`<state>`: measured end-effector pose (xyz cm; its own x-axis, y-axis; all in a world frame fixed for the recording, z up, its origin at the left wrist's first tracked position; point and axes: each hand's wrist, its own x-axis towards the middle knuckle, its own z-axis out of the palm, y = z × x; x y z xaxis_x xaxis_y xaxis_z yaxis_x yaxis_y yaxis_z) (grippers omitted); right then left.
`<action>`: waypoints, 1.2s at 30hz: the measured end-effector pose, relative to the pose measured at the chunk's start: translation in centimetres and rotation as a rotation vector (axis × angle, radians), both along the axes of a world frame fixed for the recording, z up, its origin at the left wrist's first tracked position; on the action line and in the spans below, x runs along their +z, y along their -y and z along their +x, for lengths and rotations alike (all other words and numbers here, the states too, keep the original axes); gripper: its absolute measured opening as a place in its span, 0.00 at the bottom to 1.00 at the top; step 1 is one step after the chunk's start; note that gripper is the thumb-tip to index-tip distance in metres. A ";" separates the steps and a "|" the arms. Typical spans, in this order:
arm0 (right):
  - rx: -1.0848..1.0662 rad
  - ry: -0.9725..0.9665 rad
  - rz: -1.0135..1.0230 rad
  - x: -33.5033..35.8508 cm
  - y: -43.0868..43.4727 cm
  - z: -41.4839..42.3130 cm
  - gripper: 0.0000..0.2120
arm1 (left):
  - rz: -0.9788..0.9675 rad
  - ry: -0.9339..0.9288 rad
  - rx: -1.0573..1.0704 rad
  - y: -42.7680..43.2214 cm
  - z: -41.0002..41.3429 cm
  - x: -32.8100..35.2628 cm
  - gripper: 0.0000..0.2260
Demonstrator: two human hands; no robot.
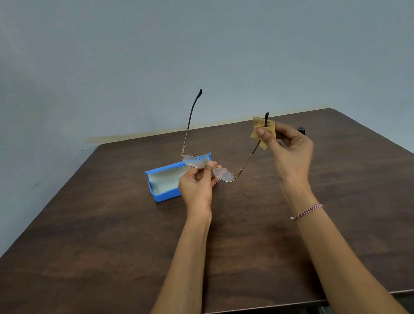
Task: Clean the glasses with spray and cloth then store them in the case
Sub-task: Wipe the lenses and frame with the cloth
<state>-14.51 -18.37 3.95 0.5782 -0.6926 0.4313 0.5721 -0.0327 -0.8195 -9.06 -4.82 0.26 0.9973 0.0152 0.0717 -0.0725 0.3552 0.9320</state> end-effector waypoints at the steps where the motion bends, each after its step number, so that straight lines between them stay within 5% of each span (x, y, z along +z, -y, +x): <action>1: -0.007 0.011 0.001 0.1 0.0 -0.1 0.10 | 0.012 0.001 0.004 0.0 0.0 0.1 0.06; 14: -0.066 0.162 -0.076 0.8 -0.7 -1.1 0.06 | 0.093 -0.005 0.066 -0.7 0.4 0.2 0.04; 23: -0.031 0.056 0.036 0.1 -1.0 0.1 0.04 | -0.144 0.002 0.137 -1.6 1.3 0.2 0.04; 26: 0.013 -0.205 -0.126 -1.4 -0.5 1.3 0.10 | -0.201 0.017 0.159 -1.8 1.4 0.2 0.01; 30: 0.108 -0.524 -0.586 -2.6 -1.0 2.0 0.11 | -0.229 0.049 0.187 -2.1 1.3 0.4 0.04; 33: 0.235 -0.624 -0.860 -2.9 -3.0 1.7 0.14 | -0.247 0.057 0.194 -2.2 1.3 0.6 0.05; 36: 0.378 -0.617 -0.893 -3.5 -4.8 1.5 0.14 | -0.253 0.050 0.208 -2.4 1.3 0.6 0.04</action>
